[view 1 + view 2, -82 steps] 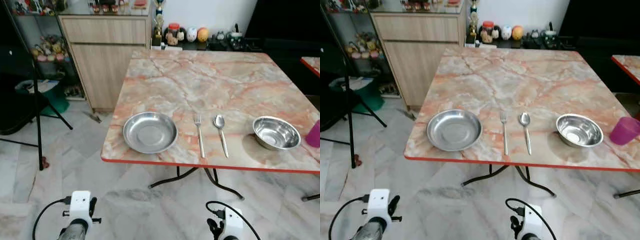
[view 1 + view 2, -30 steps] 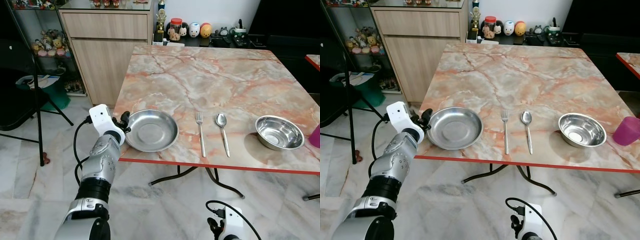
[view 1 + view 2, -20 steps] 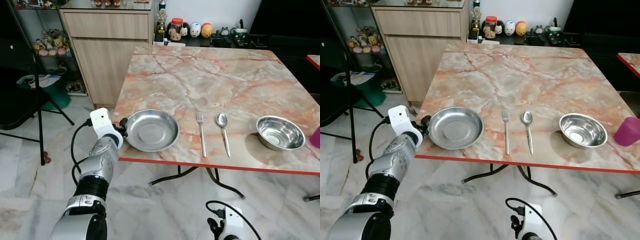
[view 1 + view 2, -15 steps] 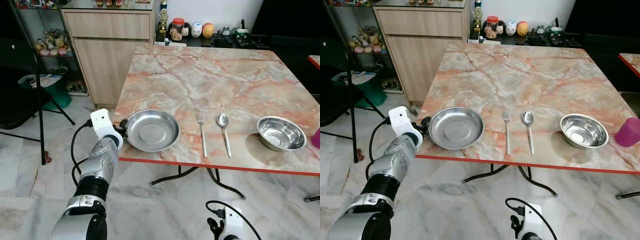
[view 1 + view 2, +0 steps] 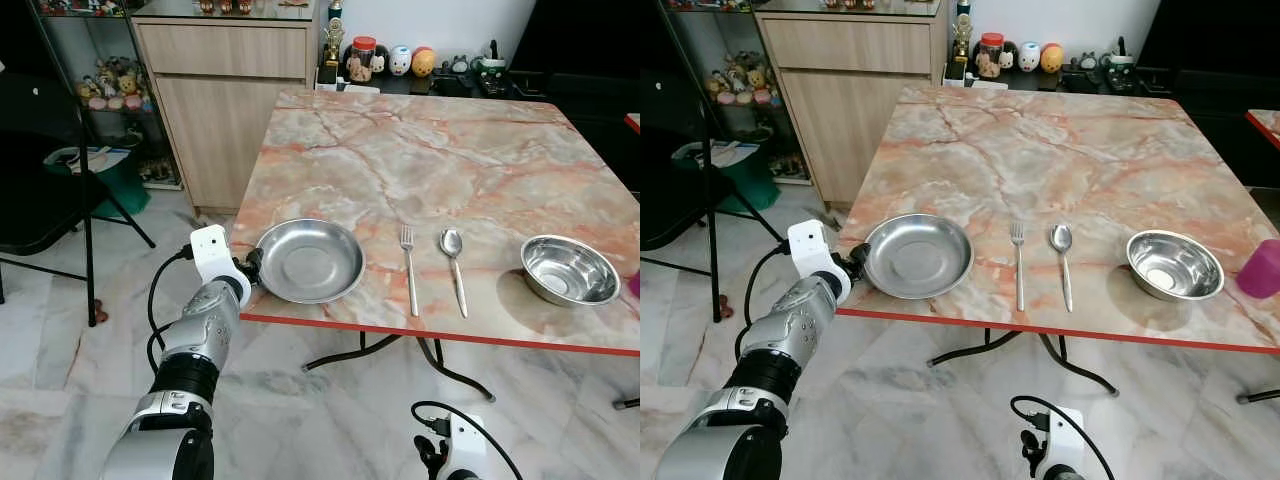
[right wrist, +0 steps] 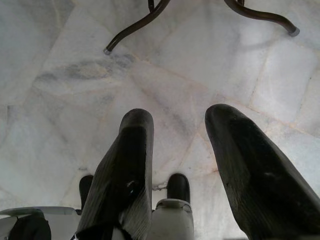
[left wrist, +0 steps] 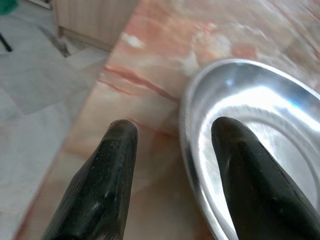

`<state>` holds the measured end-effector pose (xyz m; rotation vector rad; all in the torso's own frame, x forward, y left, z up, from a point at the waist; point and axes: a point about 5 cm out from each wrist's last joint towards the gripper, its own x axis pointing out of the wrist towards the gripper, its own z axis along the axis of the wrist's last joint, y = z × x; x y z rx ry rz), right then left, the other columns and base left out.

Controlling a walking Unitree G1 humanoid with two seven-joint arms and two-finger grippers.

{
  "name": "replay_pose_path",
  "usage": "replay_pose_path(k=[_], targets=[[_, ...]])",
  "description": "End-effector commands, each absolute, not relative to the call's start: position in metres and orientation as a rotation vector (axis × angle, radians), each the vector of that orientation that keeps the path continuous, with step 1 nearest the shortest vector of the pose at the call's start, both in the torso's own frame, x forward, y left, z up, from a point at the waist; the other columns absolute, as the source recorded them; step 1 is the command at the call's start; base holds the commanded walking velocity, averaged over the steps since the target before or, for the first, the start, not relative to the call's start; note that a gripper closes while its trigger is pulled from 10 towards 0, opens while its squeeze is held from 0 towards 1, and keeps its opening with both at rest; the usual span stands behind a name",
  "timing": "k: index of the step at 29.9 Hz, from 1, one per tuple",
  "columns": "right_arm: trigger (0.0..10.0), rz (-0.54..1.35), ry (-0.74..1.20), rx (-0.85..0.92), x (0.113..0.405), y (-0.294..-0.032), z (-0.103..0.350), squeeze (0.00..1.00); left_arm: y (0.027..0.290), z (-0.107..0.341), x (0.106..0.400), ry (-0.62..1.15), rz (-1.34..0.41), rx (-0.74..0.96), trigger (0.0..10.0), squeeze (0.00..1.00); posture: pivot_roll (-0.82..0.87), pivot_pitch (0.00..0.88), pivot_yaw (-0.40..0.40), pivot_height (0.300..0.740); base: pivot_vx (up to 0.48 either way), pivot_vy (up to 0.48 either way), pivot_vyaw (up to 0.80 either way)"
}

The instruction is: Setting the table

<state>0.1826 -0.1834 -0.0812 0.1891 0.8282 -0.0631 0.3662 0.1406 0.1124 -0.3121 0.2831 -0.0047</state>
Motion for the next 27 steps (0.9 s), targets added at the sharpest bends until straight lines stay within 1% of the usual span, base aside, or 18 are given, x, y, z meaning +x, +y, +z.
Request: replay_pose_path(k=[1, 8, 19, 20, 21, 23, 24, 26, 27], targets=[[10.0, -0.065, 0.837, 0.193, 0.182, -0.184, -0.082, 0.0, 0.138, 0.106, 0.363, 0.314, -0.022, -0.292, 10.0, 0.0, 0.08, 0.0, -0.034, 0.74, 0.0, 0.0, 0.0], [10.0, -0.064, 0.839, 0.194, 0.181, -0.184, -0.082, 0.0, 0.132, 0.103, 0.36, 0.344, -0.06, -0.245, 10.0, 0.0, 0.07, 0.0, -0.032, 0.74, 0.0, 0.0, 0.0], [10.0, -0.053, 0.842, 0.195, 0.181, -0.184, -0.082, 0.0, 0.126, 0.1, 0.358, 0.374, -0.081, -0.224, 10.0, 0.0, 0.08, 0.0, -0.03, 0.74, 0.0, 0.0, 0.0], [10.0, -0.053, 0.842, 0.194, 0.181, -0.184, -0.082, 0.0, 0.124, 0.101, 0.358, 0.372, -0.085, -0.223, 9.0, 0.0, 0.08, 0.0, -0.031, 0.74, 0.0, 0.0, 0.0], [10.0, -0.053, 0.842, 0.194, 0.181, -0.184, -0.082, 0.0, 0.123, 0.102, 0.358, 0.371, -0.089, -0.213, 4.2, 0.0, 0.08, 0.0, -0.032, 0.74, 0.0, 0.0, 0.0], [10.0, -0.053, 0.842, 0.195, 0.181, -0.184, -0.082, 0.0, 0.123, 0.103, 0.358, 0.371, -0.089, -0.207, 4.2, 0.0, 0.08, 0.0, -0.032, 0.74, 0.0, 0.0, 0.0], [10.0, -0.053, 0.842, 0.195, 0.181, -0.184, -0.082, 0.0, 0.122, 0.103, 0.359, 0.37, -0.091, -0.206, 0.0, 0.0, 0.08, 0.0, -0.033, 0.74, 0.0, 0.0, 0.0], [10.0, -0.053, 0.842, 0.196, 0.181, -0.183, -0.082, 0.0, 0.121, 0.106, 0.359, 0.364, -0.101, -0.19, 0.0, 0.0, 0.08, 0.0, -0.032, 0.74, 0.0, 0.0, 0.0], [10.0, -0.053, 0.843, 0.196, 0.181, -0.183, -0.082, 0.0, 0.12, 0.108, 0.359, 0.358, -0.107, -0.172, 2.4, 0.0, 0.08, 0.0, -0.032, 0.74, 0.0, 0.0, 0.0]])
